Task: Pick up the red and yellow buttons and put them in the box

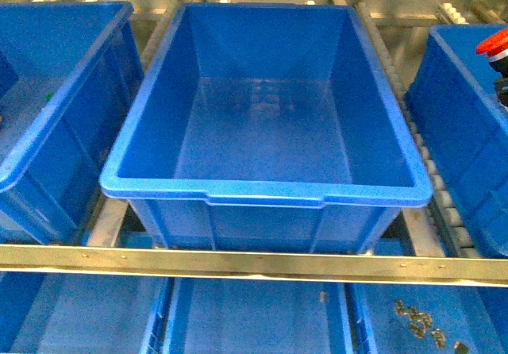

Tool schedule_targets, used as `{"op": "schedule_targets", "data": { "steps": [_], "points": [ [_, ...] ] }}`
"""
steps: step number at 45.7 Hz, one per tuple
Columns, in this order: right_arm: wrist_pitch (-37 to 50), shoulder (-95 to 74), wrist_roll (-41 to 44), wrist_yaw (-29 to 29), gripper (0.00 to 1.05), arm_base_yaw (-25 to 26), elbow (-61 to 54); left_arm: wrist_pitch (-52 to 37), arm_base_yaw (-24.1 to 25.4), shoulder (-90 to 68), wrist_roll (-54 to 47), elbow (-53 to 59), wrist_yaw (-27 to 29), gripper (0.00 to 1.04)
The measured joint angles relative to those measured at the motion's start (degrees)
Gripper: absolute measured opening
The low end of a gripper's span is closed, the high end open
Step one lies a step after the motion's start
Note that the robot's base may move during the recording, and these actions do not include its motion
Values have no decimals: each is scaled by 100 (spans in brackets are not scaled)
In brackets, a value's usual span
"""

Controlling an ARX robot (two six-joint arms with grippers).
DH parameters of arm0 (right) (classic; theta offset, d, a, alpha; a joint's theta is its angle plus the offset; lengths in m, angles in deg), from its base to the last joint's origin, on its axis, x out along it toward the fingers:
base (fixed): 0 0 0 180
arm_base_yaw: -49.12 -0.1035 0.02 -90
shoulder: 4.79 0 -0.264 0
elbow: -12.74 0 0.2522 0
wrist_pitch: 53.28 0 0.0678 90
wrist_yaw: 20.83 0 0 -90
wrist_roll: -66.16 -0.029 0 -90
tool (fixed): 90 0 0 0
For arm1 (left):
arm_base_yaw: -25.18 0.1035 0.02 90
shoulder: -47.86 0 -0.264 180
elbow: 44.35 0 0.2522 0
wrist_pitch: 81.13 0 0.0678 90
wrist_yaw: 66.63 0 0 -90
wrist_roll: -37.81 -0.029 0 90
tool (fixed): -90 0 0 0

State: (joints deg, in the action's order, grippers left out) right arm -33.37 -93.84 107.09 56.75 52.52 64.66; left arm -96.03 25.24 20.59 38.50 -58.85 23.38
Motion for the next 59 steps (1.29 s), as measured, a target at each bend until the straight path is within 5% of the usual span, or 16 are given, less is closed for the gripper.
{"op": "schedule_targets", "data": {
  "steps": [31,35,53,59],
  "points": [
    [271,-293,-278,37,34,-415,155,1823,-4,1692,-11,-26,-4,2],
    [269,-302,-284,35,34,-417,175,2769,-4,2430,-15,-31,-2,2],
    [267,-660,-494,87,34,-210,396,2868,-4,2643,-22,-33,0,2],
    [234,-1292,-514,170,34,-122,1003,2868,-4,2643,-20,-33,-2,18]
  ]
}}
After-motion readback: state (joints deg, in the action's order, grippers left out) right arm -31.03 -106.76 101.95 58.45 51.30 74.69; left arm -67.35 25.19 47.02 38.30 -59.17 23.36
